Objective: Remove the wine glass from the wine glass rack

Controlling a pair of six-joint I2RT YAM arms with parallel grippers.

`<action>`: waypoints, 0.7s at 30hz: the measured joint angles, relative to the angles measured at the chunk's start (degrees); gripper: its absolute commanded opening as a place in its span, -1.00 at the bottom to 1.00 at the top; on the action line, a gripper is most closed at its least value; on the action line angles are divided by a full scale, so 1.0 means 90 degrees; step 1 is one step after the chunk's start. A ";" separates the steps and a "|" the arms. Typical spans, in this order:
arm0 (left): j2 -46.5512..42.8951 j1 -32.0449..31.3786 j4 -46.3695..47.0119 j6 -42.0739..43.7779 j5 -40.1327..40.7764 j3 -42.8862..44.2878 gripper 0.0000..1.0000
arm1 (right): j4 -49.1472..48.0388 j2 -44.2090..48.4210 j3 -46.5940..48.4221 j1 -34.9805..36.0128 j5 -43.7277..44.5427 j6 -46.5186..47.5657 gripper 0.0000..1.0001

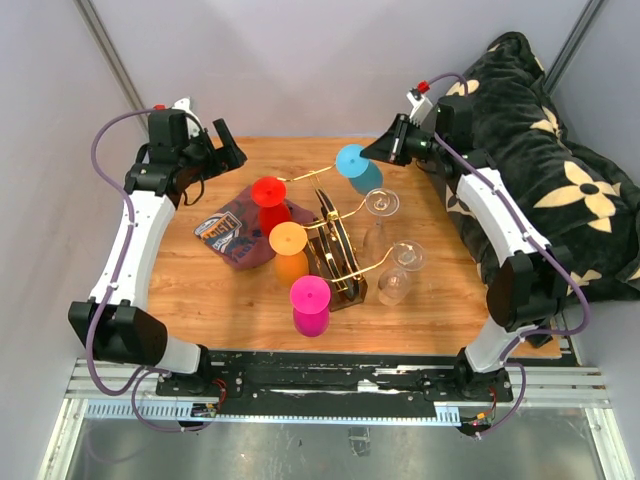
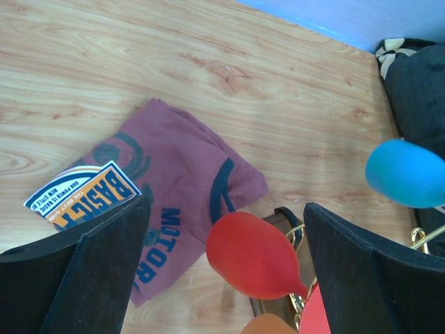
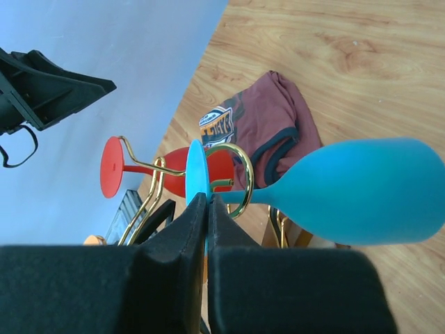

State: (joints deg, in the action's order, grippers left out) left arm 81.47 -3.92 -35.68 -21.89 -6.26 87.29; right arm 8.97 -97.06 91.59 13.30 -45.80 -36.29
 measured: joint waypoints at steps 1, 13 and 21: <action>-0.0007 0.0000 -0.0002 0.0000 0.0002 0.0000 0.94 | -0.0036 0.0012 -0.0015 -0.0012 -0.0017 -0.0019 -0.99; -0.0121 0.0000 0.0002 0.0000 -0.0022 -0.0131 0.94 | -0.1455 0.0104 -0.0746 -0.0481 -0.0199 -0.1239 -0.99; -0.0209 0.0000 0.0034 -0.0022 -0.0058 -0.0214 0.94 | -0.2205 -0.0359 -0.0270 -0.0413 -0.0459 -0.1960 -0.99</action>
State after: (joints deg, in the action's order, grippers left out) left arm 79.59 -3.92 -35.38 -22.09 -6.79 85.36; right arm -10.87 -100.29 89.17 9.58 -49.93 -53.93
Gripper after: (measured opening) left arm 0.972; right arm 0.019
